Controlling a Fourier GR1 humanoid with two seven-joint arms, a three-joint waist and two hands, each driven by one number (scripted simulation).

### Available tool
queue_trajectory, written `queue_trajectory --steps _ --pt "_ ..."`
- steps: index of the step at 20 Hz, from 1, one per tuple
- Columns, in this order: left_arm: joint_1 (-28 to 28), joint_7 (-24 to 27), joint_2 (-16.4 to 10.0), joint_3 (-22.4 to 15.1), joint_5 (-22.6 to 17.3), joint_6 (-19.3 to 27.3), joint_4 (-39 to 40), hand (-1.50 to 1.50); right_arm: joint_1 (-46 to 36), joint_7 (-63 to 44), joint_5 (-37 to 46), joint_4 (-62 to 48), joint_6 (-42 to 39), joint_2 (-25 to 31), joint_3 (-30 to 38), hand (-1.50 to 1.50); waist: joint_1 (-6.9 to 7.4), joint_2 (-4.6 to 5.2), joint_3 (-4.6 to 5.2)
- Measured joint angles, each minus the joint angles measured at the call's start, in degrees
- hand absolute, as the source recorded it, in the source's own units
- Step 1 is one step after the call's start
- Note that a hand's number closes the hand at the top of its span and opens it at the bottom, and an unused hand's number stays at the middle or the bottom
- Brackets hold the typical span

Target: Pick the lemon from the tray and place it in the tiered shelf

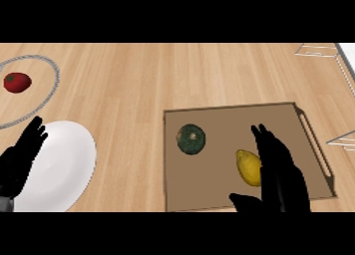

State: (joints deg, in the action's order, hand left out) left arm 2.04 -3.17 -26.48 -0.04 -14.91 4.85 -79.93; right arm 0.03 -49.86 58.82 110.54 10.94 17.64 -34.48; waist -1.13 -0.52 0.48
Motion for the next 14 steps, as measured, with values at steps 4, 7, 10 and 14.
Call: queue_trajectory --steps 4,7,10,14 --pt "-0.6 0.0 0.3 -0.3 0.2 -0.3 -0.2 0.0 -1.4 -7.1 0.1 2.3 -15.0 1.0 -2.8 -1.5 0.74 0.21 -0.06" --pt "-0.7 0.4 0.2 0.0 0.1 -0.9 0.3 0.0 -3.6 -9.8 -1.0 3.9 -24.0 0.3 -3.4 -1.5 1.16 0.36 -0.15" --pt "-1.2 -0.4 0.3 -0.1 0.3 -1.0 -0.2 0.0 -5.6 -10.7 -1.2 3.8 -29.8 -0.9 -3.4 -1.5 1.36 0.41 -0.24" --pt "-2.0 0.2 0.5 0.2 0.7 -1.4 1.3 0.0 -7.9 -10.1 -1.7 1.7 -34.5 -3.0 -1.6 -1.5 1.34 0.51 -0.31"
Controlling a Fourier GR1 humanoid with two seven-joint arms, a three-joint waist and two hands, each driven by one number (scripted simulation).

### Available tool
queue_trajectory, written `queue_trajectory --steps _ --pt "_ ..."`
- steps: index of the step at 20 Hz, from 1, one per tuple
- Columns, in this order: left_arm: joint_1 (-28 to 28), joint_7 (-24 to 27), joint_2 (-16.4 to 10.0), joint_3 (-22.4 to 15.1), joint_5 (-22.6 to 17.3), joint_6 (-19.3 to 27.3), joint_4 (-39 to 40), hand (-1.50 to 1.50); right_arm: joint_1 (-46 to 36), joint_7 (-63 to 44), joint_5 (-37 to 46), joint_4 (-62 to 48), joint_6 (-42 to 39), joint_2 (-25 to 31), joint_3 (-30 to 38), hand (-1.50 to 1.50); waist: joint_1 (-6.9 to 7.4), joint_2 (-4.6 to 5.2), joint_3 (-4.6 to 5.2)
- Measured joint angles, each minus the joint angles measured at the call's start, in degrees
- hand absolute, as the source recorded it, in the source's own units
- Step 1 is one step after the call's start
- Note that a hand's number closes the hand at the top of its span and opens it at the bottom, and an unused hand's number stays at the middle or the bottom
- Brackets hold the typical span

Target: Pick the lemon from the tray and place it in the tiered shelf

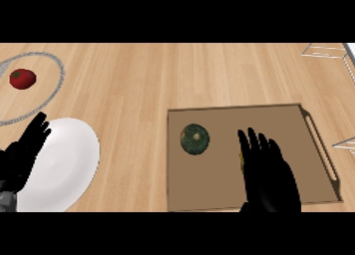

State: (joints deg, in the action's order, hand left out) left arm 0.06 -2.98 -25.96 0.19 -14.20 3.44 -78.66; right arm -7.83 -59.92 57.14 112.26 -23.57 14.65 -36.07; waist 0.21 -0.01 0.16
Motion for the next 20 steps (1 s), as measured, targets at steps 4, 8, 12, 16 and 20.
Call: queue_trajectory --steps 4,8,12,16,20 --pt "0.2 -0.1 0.5 0.3 0.2 -0.3 0.1 0.0 -1.5 1.1 -0.6 -1.0 -3.9 -1.2 3.2 -1.5 0.0 -0.01 -0.06" --pt "1.4 -0.4 1.1 0.5 0.4 -0.2 -1.5 0.0 -0.7 3.1 -0.3 -2.4 -6.5 -0.1 6.3 -1.5 -0.02 -0.04 -0.11" --pt "1.7 0.0 1.6 0.9 1.1 -0.7 -1.4 0.0 -1.7 4.5 1.0 -4.8 -8.3 -1.1 8.8 -1.5 -0.03 -0.01 -0.14" --pt "0.8 -1.2 2.4 1.8 2.0 -1.2 -1.7 0.0 -1.5 6.1 3.4 -7.0 -8.7 -2.1 10.1 -1.5 -0.1 -0.01 -0.15" --pt "0.7 -0.1 3.6 3.0 3.4 -2.1 -0.4 0.0 -1.2 8.4 5.6 -9.0 -8.5 -2.5 11.6 -1.5 -0.12 0.0 -0.16"
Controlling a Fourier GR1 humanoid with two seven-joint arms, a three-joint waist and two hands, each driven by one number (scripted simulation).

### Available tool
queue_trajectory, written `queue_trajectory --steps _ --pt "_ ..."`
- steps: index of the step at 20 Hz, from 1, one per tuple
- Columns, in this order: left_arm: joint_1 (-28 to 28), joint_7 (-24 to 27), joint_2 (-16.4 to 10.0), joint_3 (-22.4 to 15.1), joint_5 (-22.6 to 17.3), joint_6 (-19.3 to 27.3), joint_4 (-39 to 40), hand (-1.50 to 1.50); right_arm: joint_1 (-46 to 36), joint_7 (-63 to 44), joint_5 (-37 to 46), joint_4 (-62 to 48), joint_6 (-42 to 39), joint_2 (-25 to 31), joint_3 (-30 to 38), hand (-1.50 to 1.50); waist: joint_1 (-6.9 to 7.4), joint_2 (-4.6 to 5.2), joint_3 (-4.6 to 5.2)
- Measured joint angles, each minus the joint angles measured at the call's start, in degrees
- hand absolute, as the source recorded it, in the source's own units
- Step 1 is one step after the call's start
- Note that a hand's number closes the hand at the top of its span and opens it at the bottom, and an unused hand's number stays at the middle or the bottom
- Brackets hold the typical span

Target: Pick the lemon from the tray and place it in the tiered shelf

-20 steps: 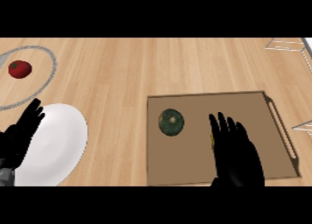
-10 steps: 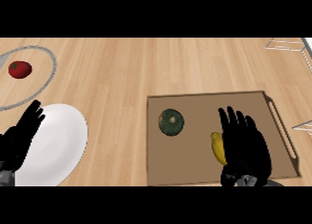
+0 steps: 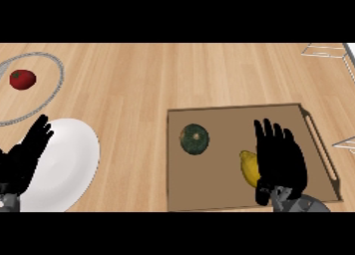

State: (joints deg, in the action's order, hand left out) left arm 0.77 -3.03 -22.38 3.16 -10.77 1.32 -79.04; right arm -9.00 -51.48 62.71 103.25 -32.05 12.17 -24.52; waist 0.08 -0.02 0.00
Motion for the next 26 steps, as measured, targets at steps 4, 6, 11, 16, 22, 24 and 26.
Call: queue_trajectory --steps 4,6,11,16,22,24,26 --pt "0.7 -0.6 1.1 0.5 1.5 -0.4 -1.2 0.0 1.4 1.9 2.2 -1.8 1.3 -0.7 0.4 -1.5 0.01 -0.02 0.0" --pt "0.3 -0.5 0.7 1.9 1.4 -1.5 -0.5 0.0 1.2 2.3 3.1 -3.7 2.0 -1.8 0.7 -1.5 0.02 0.0 0.0" --pt "-0.5 -2.0 2.0 2.5 2.6 -2.0 -1.4 0.0 1.5 3.3 3.7 -5.8 3.5 -4.0 2.4 1.5 0.03 -0.27 0.25" --pt "-0.1 -2.4 2.3 3.8 2.9 -3.0 -1.9 0.0 1.6 7.2 3.3 -6.4 4.4 -2.8 3.8 1.5 0.05 -0.56 0.48" --pt "-0.6 -3.1 2.8 4.6 4.0 -3.6 -1.9 0.0 2.6 9.5 6.1 -4.8 5.7 -1.2 2.8 1.5 0.02 -0.55 0.47" --pt "-0.3 -3.1 3.0 4.9 4.4 -3.6 -2.4 0.0 2.5 9.3 7.6 -3.8 5.8 -1.4 2.0 1.5 0.0 -0.4 0.32" --pt "0.1 -2.7 3.6 5.0 4.9 -3.6 -2.4 0.0 3.3 9.8 8.7 -2.0 6.6 -0.8 1.5 1.5 -0.04 -0.29 0.22"
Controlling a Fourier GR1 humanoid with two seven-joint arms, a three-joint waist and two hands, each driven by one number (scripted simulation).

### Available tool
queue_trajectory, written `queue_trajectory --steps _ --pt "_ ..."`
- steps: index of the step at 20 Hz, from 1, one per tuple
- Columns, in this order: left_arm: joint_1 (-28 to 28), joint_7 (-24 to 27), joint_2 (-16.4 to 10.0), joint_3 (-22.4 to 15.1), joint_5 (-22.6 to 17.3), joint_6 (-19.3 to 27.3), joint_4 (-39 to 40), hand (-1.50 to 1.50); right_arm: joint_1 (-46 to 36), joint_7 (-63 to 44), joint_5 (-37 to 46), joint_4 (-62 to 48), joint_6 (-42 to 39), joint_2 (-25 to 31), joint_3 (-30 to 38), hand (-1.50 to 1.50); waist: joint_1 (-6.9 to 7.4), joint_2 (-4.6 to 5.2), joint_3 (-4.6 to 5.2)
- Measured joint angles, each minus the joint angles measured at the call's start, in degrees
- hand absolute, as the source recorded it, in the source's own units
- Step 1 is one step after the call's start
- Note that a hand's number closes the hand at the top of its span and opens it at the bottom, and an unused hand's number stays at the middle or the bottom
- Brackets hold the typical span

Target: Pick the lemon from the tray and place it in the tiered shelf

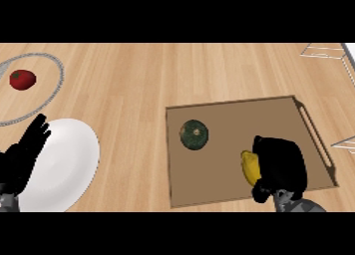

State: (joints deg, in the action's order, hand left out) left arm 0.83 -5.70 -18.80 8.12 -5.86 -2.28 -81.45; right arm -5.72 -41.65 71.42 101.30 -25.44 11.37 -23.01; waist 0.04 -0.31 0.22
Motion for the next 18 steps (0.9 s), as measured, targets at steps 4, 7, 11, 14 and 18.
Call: queue_trajectory --steps 4,7,11,14,18 --pt "0.0 1.6 0.1 0.7 0.1 -1.1 1.7 0.0 -1.8 -1.3 1.7 2.7 0.0 -0.6 1.1 1.5 0.02 0.19 -0.13" --pt "-0.8 1.0 0.1 0.5 0.1 -1.1 1.2 0.0 -6.7 -7.9 2.4 -0.6 2.2 -2.9 10.3 1.5 0.37 0.64 -0.21" --pt "-1.2 1.1 0.0 0.5 -0.1 -1.4 0.9 0.0 -12.7 -15.8 4.9 -4.8 6.9 -4.5 23.5 1.5 1.15 1.46 -0.27" --pt "-1.7 1.3 0.4 -0.2 0.2 -1.6 0.8 0.0 -19.5 -19.6 7.5 -8.3 9.3 -4.8 31.2 1.5 2.41 1.72 -0.2" --pt "-3.2 0.6 0.6 -0.9 0.4 -1.8 0.9 0.0 -29.7 -23.4 11.7 -13.3 12.7 -5.4 38.1 1.5 3.68 1.75 -0.18"
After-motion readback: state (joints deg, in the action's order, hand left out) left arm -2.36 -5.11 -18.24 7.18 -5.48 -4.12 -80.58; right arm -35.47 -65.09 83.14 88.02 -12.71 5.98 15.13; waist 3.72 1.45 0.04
